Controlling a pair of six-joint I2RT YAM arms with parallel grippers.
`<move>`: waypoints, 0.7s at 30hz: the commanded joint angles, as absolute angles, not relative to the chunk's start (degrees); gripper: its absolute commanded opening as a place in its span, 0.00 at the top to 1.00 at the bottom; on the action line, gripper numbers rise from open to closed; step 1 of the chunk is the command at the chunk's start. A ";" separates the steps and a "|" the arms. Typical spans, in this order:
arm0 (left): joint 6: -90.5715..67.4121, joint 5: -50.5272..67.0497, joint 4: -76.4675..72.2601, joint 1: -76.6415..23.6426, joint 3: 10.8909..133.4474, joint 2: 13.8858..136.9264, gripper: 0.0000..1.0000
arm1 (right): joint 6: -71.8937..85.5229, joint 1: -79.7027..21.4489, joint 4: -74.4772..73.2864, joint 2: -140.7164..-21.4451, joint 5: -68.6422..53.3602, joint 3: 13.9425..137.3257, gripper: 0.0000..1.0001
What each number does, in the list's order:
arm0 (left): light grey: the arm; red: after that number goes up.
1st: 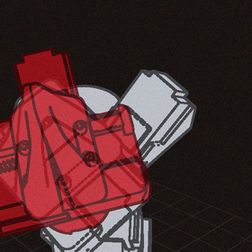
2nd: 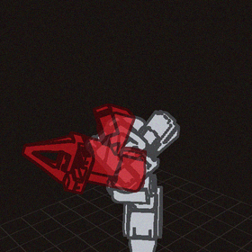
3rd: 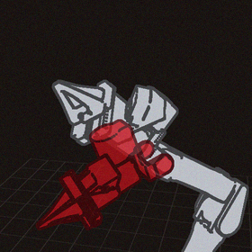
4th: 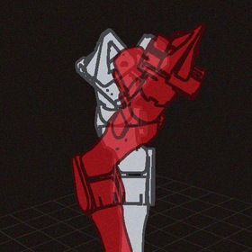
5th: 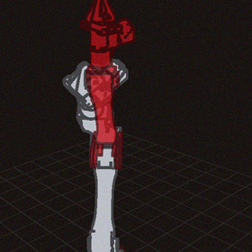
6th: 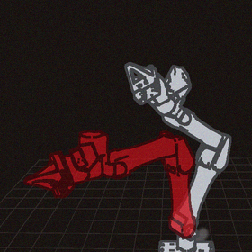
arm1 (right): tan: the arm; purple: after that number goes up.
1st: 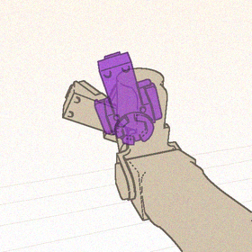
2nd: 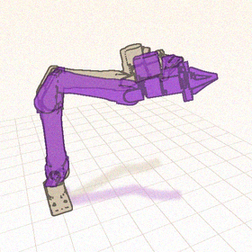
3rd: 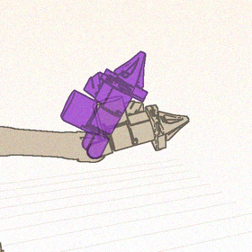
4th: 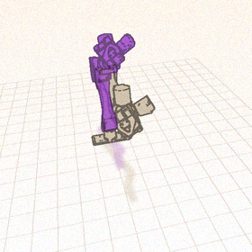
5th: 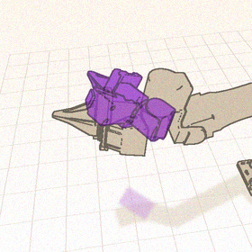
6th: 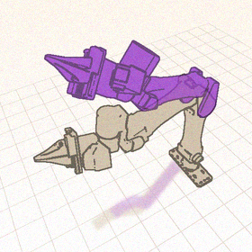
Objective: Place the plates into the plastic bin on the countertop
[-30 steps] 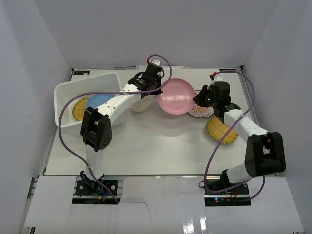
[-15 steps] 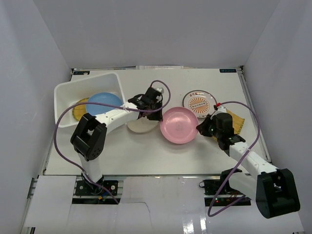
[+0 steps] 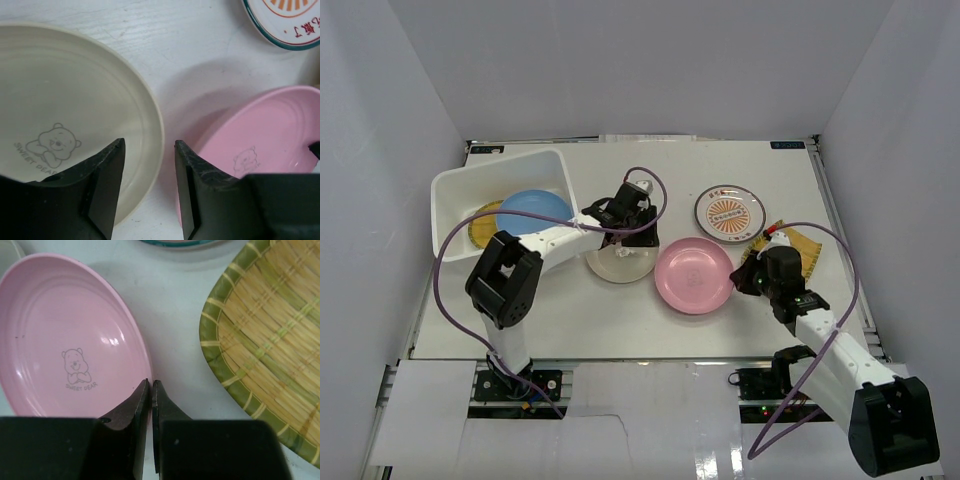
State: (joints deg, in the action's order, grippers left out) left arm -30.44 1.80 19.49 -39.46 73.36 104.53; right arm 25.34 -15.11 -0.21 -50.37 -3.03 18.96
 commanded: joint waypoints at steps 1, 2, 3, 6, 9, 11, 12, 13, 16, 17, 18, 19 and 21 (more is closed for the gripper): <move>-30.15 -1.06 16.88 -38.50 72.51 104.85 0.45 | 24.34 -15.12 -3.51 -48.96 -3.78 17.84 0.92; -30.06 -0.88 16.79 -38.50 72.60 105.20 0.45 | 24.35 -15.12 -3.78 -48.69 -3.43 17.75 0.92; -29.88 -0.62 16.70 -38.50 72.60 105.38 0.45 | 24.52 -15.12 -4.21 -48.34 -3.08 17.67 0.92; -28.92 -2.01 16.79 -38.50 72.95 106.52 0.46 | 24.35 -15.12 -4.66 -46.06 -4.04 18.10 0.92; -28.65 -1.32 17.14 -38.67 74.35 108.54 0.46 | 23.47 -15.12 -8.85 -45.44 -5.27 20.73 0.92; -28.65 -0.44 17.23 -39.28 75.14 109.77 0.46 | 22.68 -15.12 -10.36 -43.86 -5.71 21.53 0.92; -28.74 -0.44 17.31 -39.55 75.41 110.12 0.46 | 22.59 -15.12 -11.15 -42.99 -5.63 21.36 0.92; -28.83 -0.44 17.31 -39.72 75.93 110.56 0.46 | 22.76 -15.12 -11.16 -41.59 -5.63 20.49 0.92; -29.00 -0.70 17.31 -40.43 76.81 112.32 0.47 | 23.12 -15.12 -11.16 -40.78 -6.24 19.51 0.92; -29.00 -0.70 17.49 -40.60 77.60 112.85 0.47 | 23.12 -15.20 -11.25 -40.96 -6.85 19.42 0.92; -29.00 -0.79 17.58 -40.95 77.96 113.63 0.47 | 23.20 -15.12 -11.42 -41.04 -6.94 19.42 0.92; -29.26 -0.97 17.67 -41.13 78.22 113.90 0.47 | 23.20 -15.12 -11.60 -40.96 -7.20 19.34 0.92; -29.79 -1.32 17.84 -41.22 78.66 113.73 0.47 | 23.03 -15.12 -11.86 -40.70 -7.64 19.34 0.92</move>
State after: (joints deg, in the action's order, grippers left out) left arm -29.36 -0.80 17.50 -40.64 76.77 113.86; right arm 23.44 -15.11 -11.88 -41.45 -5.48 18.48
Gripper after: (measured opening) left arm 0.528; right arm 0.086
